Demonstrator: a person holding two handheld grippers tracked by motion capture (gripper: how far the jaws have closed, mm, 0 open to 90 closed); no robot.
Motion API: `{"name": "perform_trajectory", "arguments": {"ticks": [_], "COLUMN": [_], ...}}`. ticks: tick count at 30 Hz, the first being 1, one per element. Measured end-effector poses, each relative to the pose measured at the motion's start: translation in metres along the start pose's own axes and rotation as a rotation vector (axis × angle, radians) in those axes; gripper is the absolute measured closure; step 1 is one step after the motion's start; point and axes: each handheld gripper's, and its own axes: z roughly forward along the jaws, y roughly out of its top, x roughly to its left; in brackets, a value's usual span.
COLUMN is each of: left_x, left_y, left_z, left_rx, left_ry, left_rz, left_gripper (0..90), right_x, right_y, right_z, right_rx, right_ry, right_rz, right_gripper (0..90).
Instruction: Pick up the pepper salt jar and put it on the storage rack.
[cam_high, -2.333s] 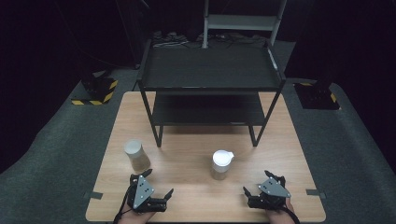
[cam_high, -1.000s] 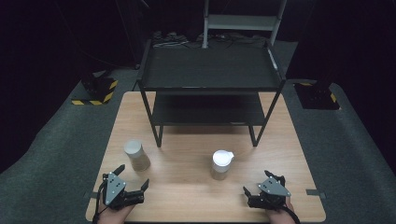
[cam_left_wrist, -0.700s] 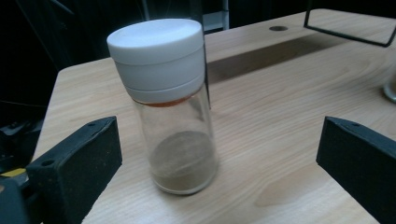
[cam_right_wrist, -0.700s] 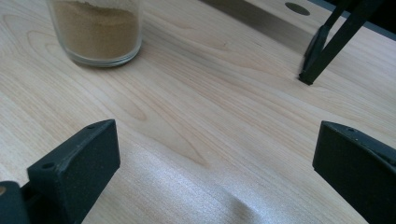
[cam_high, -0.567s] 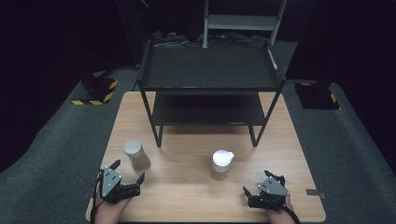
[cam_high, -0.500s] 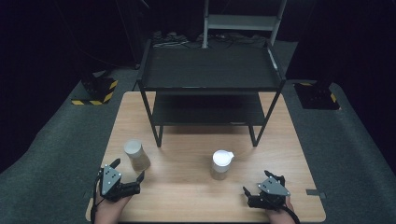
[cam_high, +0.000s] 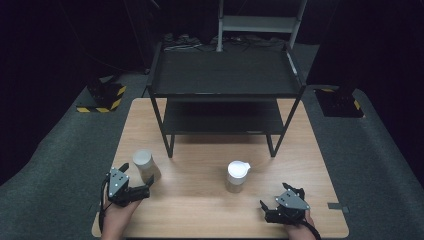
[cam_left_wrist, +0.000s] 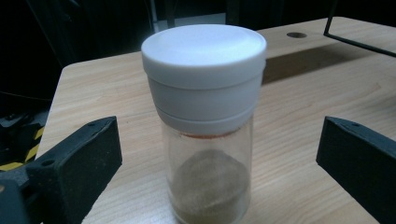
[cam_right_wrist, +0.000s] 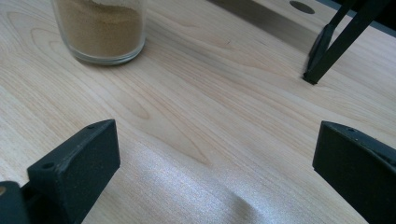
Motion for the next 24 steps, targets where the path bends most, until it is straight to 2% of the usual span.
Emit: {"name": "perform_trajectory", "arguments": {"ticks": [12,16,24], "left_x": [0.008,0.008,0.012], "left_y": [0.008,0.010,0.009], "left_z": [0.014,0.018,0.026], "left_rx": [0.003,0.007,0.007], "left_ry": [-0.012,0.005,0.000], "left_rz": [-0.017,-0.011,-0.034], "left_gripper": [0.4,0.4,1.8], "right_x": [0.000,0.000,0.000], "right_y": [0.000,0.000,0.000], "right_z": [0.000,0.000,0.000], "right_rx": [0.002,0.001,-0.002], "right_ry": [0.000,0.002,0.003], "right_rz": [-0.004,-0.004,-0.004], "right_gripper": [0.0,0.0,0.0]}}
